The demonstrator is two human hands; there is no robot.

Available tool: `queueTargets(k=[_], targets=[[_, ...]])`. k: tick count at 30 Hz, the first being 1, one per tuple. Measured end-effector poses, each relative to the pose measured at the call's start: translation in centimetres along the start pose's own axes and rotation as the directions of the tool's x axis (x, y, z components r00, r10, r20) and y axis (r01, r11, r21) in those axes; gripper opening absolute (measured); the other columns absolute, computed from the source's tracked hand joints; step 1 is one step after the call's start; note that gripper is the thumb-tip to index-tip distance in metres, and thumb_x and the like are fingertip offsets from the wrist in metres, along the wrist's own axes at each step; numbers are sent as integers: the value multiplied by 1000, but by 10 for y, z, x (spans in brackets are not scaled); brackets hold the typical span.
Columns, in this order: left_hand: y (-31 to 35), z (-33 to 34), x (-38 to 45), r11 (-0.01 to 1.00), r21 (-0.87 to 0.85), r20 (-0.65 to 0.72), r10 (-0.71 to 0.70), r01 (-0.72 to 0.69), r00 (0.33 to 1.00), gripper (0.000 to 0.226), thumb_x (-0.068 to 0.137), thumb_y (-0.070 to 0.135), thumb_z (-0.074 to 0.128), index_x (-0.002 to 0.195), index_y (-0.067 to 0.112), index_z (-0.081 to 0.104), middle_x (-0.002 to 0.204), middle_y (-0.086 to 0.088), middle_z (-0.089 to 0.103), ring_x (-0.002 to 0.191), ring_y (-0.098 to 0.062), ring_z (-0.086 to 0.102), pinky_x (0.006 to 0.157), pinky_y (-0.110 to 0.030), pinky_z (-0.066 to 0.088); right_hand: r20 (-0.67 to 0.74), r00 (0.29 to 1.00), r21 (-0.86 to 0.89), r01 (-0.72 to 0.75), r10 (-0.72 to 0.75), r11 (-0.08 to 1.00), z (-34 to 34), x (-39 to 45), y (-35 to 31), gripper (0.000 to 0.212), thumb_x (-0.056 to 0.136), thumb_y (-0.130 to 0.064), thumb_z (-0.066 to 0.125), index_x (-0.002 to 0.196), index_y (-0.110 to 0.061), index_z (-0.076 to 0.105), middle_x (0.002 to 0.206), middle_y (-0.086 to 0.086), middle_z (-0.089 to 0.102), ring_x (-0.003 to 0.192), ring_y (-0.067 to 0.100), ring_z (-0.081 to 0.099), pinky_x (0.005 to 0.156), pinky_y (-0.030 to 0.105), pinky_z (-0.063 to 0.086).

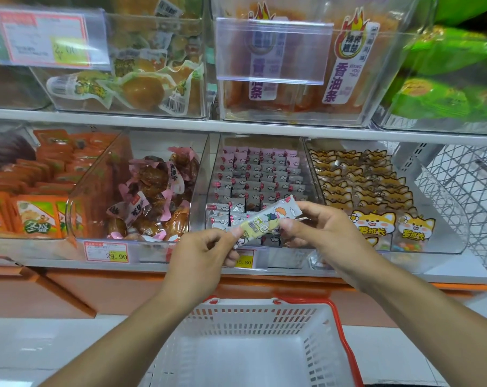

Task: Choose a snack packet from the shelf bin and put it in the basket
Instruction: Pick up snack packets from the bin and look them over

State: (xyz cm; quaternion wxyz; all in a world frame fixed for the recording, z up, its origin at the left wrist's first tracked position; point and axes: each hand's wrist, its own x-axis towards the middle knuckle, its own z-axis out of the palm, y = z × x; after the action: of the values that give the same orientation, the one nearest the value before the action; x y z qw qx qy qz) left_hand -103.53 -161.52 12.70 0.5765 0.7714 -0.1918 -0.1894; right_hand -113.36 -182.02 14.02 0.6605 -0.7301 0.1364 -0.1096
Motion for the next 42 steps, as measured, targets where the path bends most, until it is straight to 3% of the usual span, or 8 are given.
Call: queueTargets(k=[8,12,16,19,22,26,35,42], targets=[[-5,8,-2,983,159,-100,106,-89,989,14,89,22,77,84,34,71,74,5,65,72,-12,67,59,-12,48,-383,888,-143,215,-255,966,-6,20,-8,22,92,-20,73,107,-36,68,99,-10,75,92,13,71,76,25,59],[-7,10,-4,865,448,-23,264,-226,964,10,91,32,73,95,39,68,102,25,58,99,4,55,88,-17,46,-367,862,-351,220,-350,910,4,29,-3,24,91,-27,76,107,-40,64,96,-14,73,89,4,68,71,17,56],[-11,13,-4,680,646,73,397,-346,915,35,91,35,72,125,36,63,129,19,54,125,1,36,109,-18,23,-272,874,-485,235,-402,842,20,39,2,26,92,-23,75,110,-37,64,85,-20,67,78,-4,63,64,8,43],[-14,17,-5,628,689,163,353,-363,921,57,94,44,65,147,38,44,157,16,34,147,-4,11,111,-12,-13,-218,914,-573,164,-342,803,23,46,3,25,94,-32,72,118,-31,64,92,-8,69,80,9,62,70,25,47],[-21,20,-4,610,704,229,289,-363,929,72,95,46,62,157,39,26,166,15,17,151,-3,-5,105,-13,-25,-136,947,-759,89,-291,645,22,51,2,33,95,-38,67,126,-28,61,109,-1,69,100,20,61,86,37,53],[-26,22,-3,626,690,241,272,-362,931,78,94,44,65,158,40,20,166,15,15,152,-3,-6,103,-15,-26,89,972,-960,142,-216,242,27,55,8,33,103,-36,51,134,-30,60,134,-6,61,129,23,44,108,43,34],[-28,20,-2,660,664,238,259,-352,936,81,94,44,67,158,43,18,167,18,12,153,-3,-6,111,-23,-15,17,966,-998,31,-257,52,22,60,3,32,96,-36,61,127,-34,65,129,-6,65,130,25,45,106,38,26],[-27,18,-2,664,659,248,253,-354,935,83,94,43,67,158,43,15,167,20,9,153,-1,-8,109,-20,-16,-107,938,-963,-15,-330,268,28,54,1,7,93,-27,67,93,-29,74,99,-8,74,102,21,63,93,36,40]])
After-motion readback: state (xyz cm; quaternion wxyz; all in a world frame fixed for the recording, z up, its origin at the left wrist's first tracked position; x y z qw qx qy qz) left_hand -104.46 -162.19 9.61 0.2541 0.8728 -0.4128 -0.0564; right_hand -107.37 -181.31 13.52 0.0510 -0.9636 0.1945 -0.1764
